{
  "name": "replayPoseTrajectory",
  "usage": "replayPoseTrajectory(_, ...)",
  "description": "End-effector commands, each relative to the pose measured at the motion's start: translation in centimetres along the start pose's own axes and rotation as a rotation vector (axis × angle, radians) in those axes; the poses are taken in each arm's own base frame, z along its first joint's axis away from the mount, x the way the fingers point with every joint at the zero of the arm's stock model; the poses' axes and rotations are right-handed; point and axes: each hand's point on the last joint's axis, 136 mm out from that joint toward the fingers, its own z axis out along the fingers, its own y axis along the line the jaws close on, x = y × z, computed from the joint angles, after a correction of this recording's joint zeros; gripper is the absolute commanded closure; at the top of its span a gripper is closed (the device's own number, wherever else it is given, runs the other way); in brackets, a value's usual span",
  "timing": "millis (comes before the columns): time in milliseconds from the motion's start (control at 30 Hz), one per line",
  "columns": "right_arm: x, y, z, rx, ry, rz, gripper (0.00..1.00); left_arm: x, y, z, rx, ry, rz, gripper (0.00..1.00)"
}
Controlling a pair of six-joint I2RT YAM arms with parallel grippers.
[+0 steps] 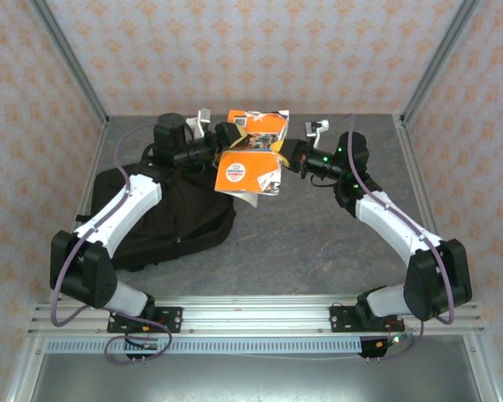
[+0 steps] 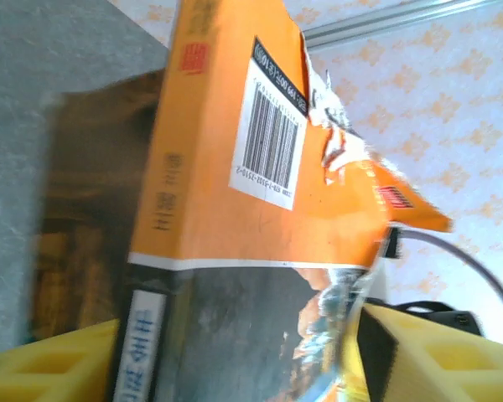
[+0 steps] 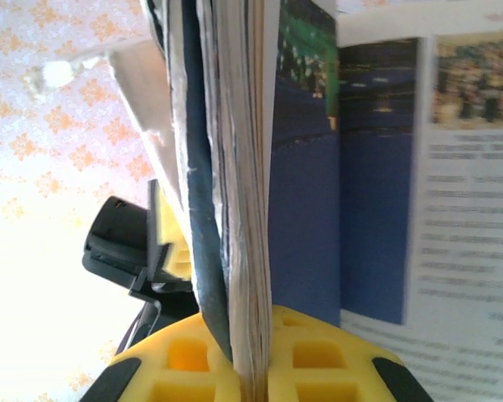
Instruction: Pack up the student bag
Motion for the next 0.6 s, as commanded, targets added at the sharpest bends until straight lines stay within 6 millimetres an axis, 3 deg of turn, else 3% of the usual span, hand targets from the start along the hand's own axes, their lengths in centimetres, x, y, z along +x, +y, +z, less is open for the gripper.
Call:
replayPoseTrajectory(0,0.4,0.6,0.1,-0.037,0.017,-0.068,1.0,0.5,-4.7,-1.8,0.13,-0.006,0.087,0.47)
replayPoseTrajectory(167,0.5,-0.8,0.4,0.021,0.016,-0.063,1.0,1.1,-3.5,-2.2,0.032,-0.011,0.16,0.77)
replayPoseTrajectory(233,0.7,-1.7,0.7,0.069,0.018,-0.07,0.96,1.7,-2.5,-2.0,-0.029,0.012,0.201,0.92)
replayPoseTrajectory(267,0.7,-2.4,0.8,0.104,0.012,-0.07,0.9,2.0,-2.2,-1.8,-0.05,0.027,0.221,0.99)
replayPoseTrajectory(400,-0.1,-4.7,0.0,0.213,-0.077,-0.058,0.51,1.6,-1.4,-2.7,-0.127,-0.022,0.255,1.0)
replayPoseTrajectory(500,-1.5,-6.3,-2.7,0.369,-0.244,-0.057,0.3,-0.6,-1.2,-5.2,-0.187,-0.243,0.241,1.0)
replayPoseTrajectory(567,-1.8,-6.2,-4.1,0.384,-0.342,-0.028,0.18,-2.3,-0.8,-7.2,-0.178,-0.438,0.163,1.0)
